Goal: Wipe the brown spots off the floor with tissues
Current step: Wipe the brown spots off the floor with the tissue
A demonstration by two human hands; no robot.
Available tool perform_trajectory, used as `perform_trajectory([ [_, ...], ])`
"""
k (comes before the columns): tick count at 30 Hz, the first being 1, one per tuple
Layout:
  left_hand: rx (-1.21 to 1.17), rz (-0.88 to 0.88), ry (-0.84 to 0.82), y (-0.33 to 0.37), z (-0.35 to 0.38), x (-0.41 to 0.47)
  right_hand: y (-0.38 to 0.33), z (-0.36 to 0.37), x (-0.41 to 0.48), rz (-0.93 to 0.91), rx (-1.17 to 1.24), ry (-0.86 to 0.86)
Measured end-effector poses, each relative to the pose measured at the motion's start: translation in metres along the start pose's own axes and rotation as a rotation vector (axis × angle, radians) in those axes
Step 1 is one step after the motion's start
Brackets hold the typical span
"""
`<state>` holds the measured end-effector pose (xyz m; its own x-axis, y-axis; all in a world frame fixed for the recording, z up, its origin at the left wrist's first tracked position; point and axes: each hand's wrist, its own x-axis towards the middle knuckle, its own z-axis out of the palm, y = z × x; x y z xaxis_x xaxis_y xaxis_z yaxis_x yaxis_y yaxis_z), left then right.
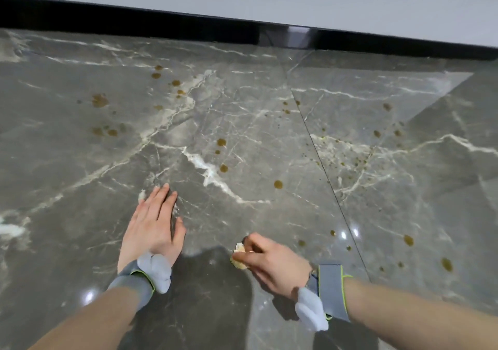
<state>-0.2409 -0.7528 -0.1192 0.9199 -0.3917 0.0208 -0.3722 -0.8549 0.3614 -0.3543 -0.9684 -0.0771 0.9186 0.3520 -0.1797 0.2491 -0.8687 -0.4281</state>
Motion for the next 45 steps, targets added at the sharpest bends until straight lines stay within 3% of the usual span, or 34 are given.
perform_trajectory([
  [3,-0.013,-0.011,-0.013,0.001,0.001,0.0,0.043,-0.017,0.019,0.036,0.025,0.118],
  [6,-0.025,-0.034,0.007,-0.002,0.0,0.001,0.096,-0.04,0.045,0.43,-0.011,0.42],
  [9,-0.028,-0.013,0.045,-0.001,0.002,-0.001,0.1,-0.04,0.057,0.749,0.036,0.55],
  [10,-0.026,0.003,0.062,-0.002,0.003,-0.001,0.085,-0.035,0.062,0.726,0.064,0.592],
  [12,-0.029,0.014,0.073,-0.004,0.004,-0.002,0.047,-0.015,0.07,0.507,0.114,0.567],
  [14,-0.024,0.015,0.065,-0.003,0.003,-0.002,0.017,-0.001,0.069,0.28,0.195,0.402],
  [16,-0.01,0.001,0.049,-0.002,0.003,-0.001,0.019,-0.007,0.07,0.173,0.258,0.267],
  [18,0.009,-0.019,0.021,0.0,0.002,0.0,0.049,-0.023,0.077,0.245,0.212,0.291],
  [21,0.024,-0.042,-0.017,0.001,0.002,0.002,0.098,-0.049,0.102,0.634,0.11,0.501],
  [23,0.012,-0.049,-0.026,-0.001,0.001,0.003,0.104,-0.052,0.127,0.757,0.102,0.554],
  [25,0.001,-0.04,-0.013,0.0,0.0,0.001,0.08,-0.043,0.148,0.591,0.116,0.532],
  [28,0.006,-0.032,-0.002,0.002,-0.003,0.001,0.026,-0.018,0.161,0.128,0.174,0.31],
  [30,0.009,-0.036,-0.023,0.001,-0.002,0.002,0.023,-0.019,0.166,-0.005,0.19,0.226],
  [32,0.003,-0.039,-0.022,-0.001,-0.002,0.002,0.049,-0.032,0.178,0.109,0.166,0.361],
  [35,0.004,-0.037,-0.027,0.001,-0.002,0.002,0.104,-0.059,0.196,0.592,0.1,0.612],
  [37,-0.002,-0.038,-0.026,0.0,-0.001,0.002,0.114,-0.062,0.208,0.744,0.104,0.649],
  [39,0.0,-0.041,-0.025,0.0,-0.001,0.002,0.091,-0.049,0.212,0.582,0.112,0.611],
  [43,-0.005,-0.037,-0.015,0.001,-0.002,0.003,0.017,-0.01,0.183,0.025,0.243,0.355],
  [45,-0.004,-0.036,-0.011,0.001,-0.002,0.003,0.018,-0.012,0.173,-0.065,0.272,0.289],
])
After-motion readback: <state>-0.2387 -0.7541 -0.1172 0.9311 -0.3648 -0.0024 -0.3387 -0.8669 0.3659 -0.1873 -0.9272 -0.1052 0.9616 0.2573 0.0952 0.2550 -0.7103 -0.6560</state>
